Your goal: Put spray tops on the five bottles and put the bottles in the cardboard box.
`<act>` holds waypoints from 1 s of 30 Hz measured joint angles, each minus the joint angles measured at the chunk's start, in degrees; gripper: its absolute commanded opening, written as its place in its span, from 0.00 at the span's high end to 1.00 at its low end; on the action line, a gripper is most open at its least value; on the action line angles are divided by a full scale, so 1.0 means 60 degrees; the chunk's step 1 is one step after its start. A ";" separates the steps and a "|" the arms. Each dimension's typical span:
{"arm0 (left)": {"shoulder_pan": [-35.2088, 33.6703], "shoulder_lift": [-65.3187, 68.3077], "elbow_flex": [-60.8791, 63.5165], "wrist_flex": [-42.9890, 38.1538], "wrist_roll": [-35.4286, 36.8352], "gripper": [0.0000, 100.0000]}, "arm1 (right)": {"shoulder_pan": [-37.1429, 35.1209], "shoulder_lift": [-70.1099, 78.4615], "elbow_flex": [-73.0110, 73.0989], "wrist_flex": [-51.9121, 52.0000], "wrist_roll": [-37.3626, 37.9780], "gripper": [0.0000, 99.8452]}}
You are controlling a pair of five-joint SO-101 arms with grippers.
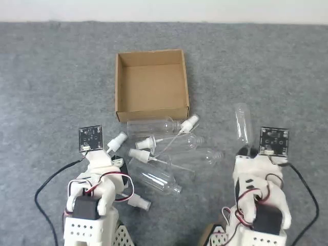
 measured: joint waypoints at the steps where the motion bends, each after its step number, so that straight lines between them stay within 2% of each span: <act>1: 0.0000 0.0000 0.0000 0.0000 0.0000 0.99 | 0.0073 -0.0015 -0.0044 -0.0147 0.0293 0.96; 4: 0.0000 0.0000 0.0000 0.0000 0.0000 0.99 | 0.0059 0.0015 -0.0088 -0.0615 0.1304 0.96; 9: 0.0000 0.0000 0.0000 0.0000 0.0000 0.99 | 0.0044 0.0029 -0.0440 -0.0982 0.2315 0.89; 13: 0.0000 0.0000 0.0000 0.0000 0.0000 0.99 | -0.0249 0.0029 -0.1099 -0.0982 0.2476 0.87; 18: -0.0015 0.0000 0.0000 0.0000 0.0000 0.99 | -0.0630 0.0073 -0.1934 -0.0938 0.2535 0.76; 30: 0.0000 0.0000 0.0000 0.0000 0.0000 0.99 | -0.0645 0.4601 -0.4190 -0.0938 0.2535 0.76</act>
